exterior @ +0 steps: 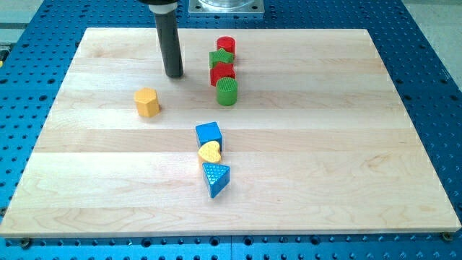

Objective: Push the green star slightly to the right

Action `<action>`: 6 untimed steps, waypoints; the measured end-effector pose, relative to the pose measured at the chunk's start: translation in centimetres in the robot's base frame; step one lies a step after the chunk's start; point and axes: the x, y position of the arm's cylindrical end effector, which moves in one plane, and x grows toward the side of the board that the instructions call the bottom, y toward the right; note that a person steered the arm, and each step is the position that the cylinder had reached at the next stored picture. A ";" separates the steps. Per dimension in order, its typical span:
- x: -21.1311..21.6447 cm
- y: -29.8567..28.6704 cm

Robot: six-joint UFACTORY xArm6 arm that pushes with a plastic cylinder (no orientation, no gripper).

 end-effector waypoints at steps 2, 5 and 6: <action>-2.2 4.3; -2.2 4.8; -2.2 5.8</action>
